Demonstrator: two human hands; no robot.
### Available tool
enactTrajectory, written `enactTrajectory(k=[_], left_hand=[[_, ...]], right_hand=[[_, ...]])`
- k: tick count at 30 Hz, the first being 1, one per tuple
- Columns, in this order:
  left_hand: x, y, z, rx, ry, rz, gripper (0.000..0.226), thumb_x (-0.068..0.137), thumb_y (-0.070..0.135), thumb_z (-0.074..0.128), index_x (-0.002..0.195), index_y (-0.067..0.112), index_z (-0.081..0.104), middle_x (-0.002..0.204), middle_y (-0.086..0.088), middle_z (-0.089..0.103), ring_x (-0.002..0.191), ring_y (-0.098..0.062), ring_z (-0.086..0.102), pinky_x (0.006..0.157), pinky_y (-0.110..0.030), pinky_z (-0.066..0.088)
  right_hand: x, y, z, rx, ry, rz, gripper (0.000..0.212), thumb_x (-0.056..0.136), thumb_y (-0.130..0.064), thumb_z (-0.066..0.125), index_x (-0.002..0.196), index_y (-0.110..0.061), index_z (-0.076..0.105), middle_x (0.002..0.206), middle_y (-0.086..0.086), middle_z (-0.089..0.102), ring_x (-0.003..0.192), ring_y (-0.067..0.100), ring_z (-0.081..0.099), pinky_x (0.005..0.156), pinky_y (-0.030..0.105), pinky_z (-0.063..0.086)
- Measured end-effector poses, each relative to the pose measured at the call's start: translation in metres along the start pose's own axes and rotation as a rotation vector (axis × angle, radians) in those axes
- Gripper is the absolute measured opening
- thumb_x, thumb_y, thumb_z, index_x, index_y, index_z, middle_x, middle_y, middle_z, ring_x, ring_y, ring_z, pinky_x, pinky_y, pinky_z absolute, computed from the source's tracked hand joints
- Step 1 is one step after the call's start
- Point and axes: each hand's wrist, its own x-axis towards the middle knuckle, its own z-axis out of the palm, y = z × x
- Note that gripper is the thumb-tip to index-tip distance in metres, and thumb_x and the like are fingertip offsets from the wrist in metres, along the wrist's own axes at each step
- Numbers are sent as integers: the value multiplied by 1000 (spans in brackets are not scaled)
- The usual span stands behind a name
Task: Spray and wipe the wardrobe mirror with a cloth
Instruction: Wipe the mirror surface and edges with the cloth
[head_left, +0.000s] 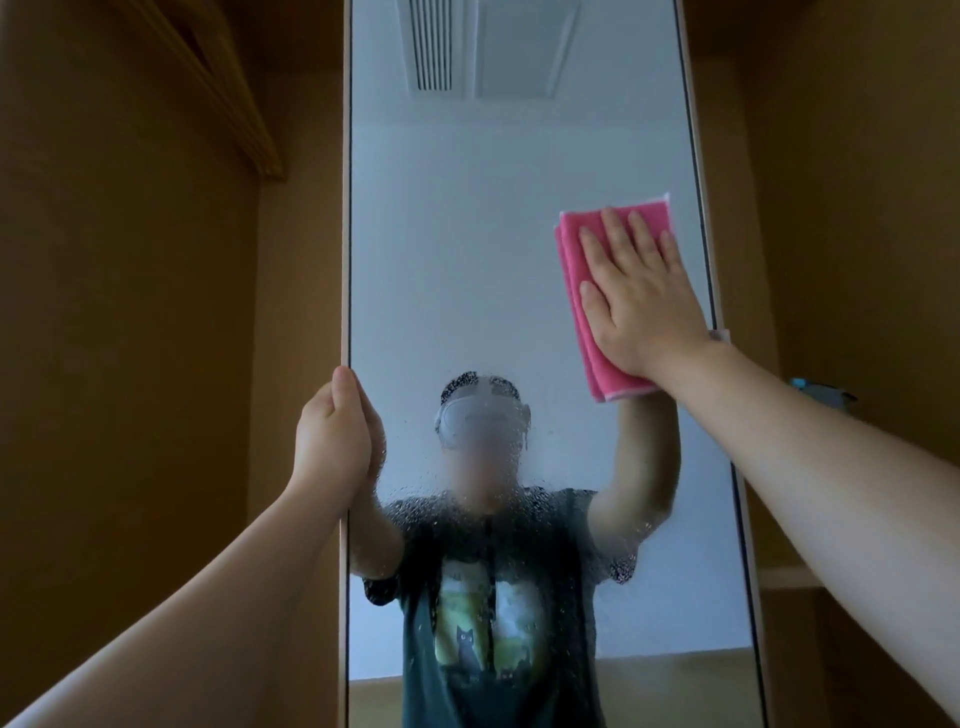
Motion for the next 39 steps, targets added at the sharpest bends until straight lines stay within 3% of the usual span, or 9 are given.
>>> enactTrajectory(k=[2,11,15,19,26,33,39], left_hand=[[0,-2,0,6,1,9,53,97,46,23,70,7,48,60,-12,53,59,-25,54,59,-37,45],[2,-6,0,-3,8,22,49,99,45,25,67,14,44,59,-3,49,57,-16,51,57,-33,43],[2,-8,1,-8,21,33,48,100,43,26,66,14,43,50,7,47,48,-6,47,51,-24,40],[3,-8,2,-8,30,40,48,100,44,26,70,12,46,62,-1,48,60,-15,49,59,-34,41],[3,-9,3,-9,33,47,52,100,43,26,74,5,50,66,-5,50,63,-18,50,61,-35,41],[4,-10,4,-12,52,38,49,100,43,26,68,13,48,64,-2,50,60,-15,50,55,-29,40],[4,-9,4,-19,44,44,49,100,42,25,70,11,47,66,-5,49,63,-17,48,60,-34,40]], right_hand=[[18,0,-4,-4,6,7,65,97,-45,9,155,-17,12,163,10,6,149,32,4,120,47,-2],[80,-8,-15,-15,35,49,63,99,-44,7,155,-17,5,163,9,1,150,31,0,118,45,-4],[74,-9,-12,-19,47,26,66,96,-46,6,155,-16,10,163,10,6,149,32,4,118,45,-2],[66,-11,-9,-13,55,2,67,96,-46,7,155,-16,12,163,11,7,149,32,6,118,45,-2],[48,-17,-10,-20,42,-37,64,97,-43,11,155,-14,13,163,12,9,149,32,7,120,46,1],[10,-28,-4,-33,21,-86,64,97,-42,16,154,-11,20,160,15,17,148,34,13,121,48,4],[-38,-42,6,-38,4,-129,63,98,-41,19,151,-10,28,158,16,24,147,35,19,120,50,10]])
